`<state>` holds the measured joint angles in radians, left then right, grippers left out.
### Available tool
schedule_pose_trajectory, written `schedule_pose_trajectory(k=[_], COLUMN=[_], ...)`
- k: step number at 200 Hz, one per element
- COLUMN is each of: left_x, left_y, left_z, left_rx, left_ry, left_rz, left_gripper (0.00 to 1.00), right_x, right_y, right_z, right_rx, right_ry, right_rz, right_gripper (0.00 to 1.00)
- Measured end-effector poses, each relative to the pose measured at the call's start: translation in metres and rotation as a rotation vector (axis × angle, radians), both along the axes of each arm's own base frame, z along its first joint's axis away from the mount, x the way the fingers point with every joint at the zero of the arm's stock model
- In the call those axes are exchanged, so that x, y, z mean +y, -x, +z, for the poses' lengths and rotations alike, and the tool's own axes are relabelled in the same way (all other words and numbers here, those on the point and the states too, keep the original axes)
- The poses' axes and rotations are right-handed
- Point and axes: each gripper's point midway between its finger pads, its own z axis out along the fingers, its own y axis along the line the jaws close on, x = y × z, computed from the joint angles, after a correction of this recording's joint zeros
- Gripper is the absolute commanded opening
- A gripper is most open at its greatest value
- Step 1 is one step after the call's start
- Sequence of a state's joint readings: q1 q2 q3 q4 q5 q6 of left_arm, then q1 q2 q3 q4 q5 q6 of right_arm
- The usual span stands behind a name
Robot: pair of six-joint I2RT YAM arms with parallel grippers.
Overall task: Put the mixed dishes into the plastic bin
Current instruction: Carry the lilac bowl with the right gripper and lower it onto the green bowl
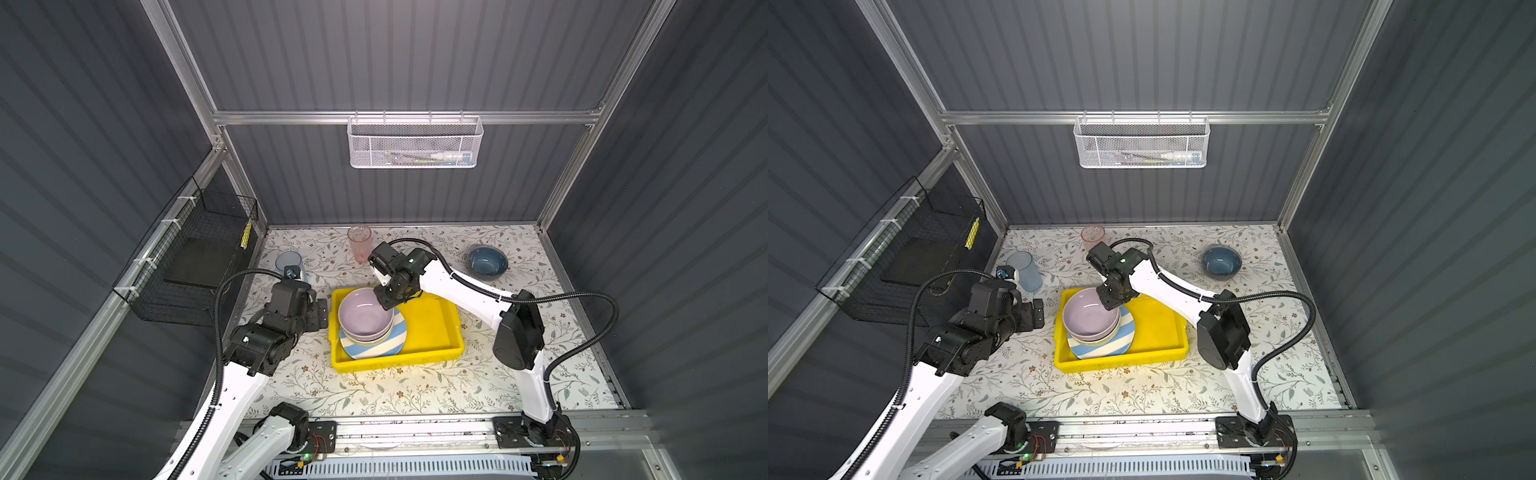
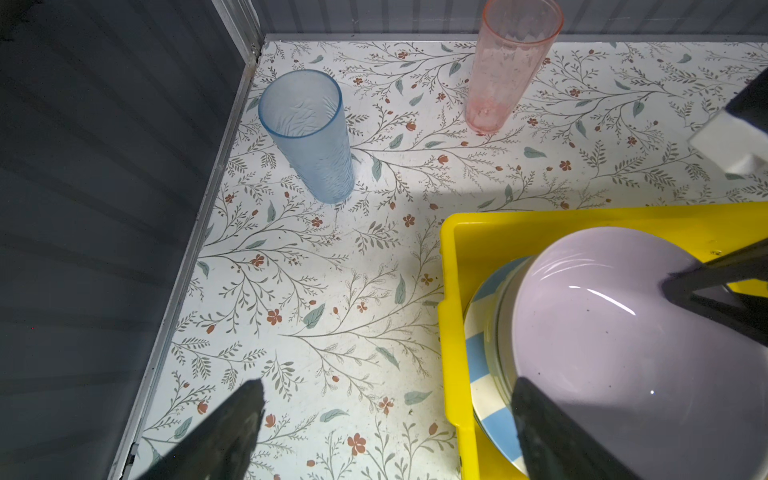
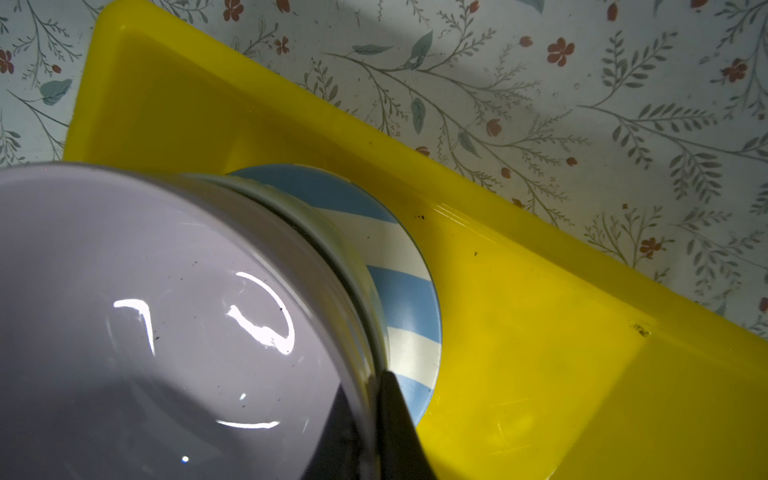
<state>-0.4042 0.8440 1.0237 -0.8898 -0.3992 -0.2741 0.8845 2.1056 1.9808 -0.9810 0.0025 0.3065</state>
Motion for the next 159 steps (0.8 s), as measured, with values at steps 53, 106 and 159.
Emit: schedule_pose_trajectory(k=[53, 106, 159], left_x=[0.000, -0.001, -0.002], left_y=[0.000, 0.000, -0.001], left_z=[-0.002, -0.002, -0.005], left_rx=[0.005, 0.007, 0.017], left_ry=[0.000, 0.002, -0.002], left_rz=[-0.002, -0.005, -0.005], left_gripper=[0.94, 0.94, 0.95], right_x=[0.000, 0.005, 0.004], right_y=[-0.001, -0.003, -0.004], right_z=[0.001, 0.004, 0.037], right_rx=[-0.003, -0.013, -0.021], right_ry=[-0.002, -0.025, -0.131], right_rz=[-0.004, -0.006, -0.006], right_gripper=[0.17, 0.31, 0.59])
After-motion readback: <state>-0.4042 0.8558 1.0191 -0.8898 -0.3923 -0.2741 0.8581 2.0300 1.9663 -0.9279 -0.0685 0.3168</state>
